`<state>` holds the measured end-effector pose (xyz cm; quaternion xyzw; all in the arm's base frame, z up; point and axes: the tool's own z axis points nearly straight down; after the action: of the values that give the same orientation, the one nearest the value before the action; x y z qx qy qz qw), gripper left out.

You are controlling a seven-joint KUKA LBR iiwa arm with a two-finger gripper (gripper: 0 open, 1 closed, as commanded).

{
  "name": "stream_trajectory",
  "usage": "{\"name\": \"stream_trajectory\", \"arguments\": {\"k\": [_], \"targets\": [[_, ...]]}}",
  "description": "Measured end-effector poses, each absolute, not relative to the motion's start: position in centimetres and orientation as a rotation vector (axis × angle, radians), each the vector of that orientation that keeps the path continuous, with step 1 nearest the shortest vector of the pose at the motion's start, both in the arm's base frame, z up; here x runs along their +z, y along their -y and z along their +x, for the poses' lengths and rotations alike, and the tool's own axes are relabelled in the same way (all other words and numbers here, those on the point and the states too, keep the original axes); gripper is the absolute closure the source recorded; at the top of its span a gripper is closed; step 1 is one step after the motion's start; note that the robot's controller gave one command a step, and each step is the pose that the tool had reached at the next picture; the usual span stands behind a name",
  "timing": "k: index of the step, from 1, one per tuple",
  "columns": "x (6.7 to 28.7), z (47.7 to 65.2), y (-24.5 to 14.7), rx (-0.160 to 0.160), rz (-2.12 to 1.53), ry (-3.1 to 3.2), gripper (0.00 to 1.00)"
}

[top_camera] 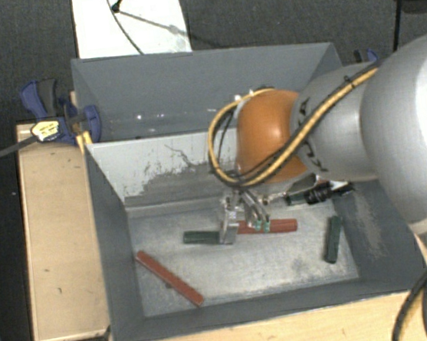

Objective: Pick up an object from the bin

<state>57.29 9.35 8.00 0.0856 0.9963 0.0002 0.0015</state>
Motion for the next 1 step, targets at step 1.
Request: {"name": "stream_trajectory", "arguments": {"k": [1], "targets": [[8.04,56.91,-10.13,0.000,0.312,-3.126,1.00]]}}
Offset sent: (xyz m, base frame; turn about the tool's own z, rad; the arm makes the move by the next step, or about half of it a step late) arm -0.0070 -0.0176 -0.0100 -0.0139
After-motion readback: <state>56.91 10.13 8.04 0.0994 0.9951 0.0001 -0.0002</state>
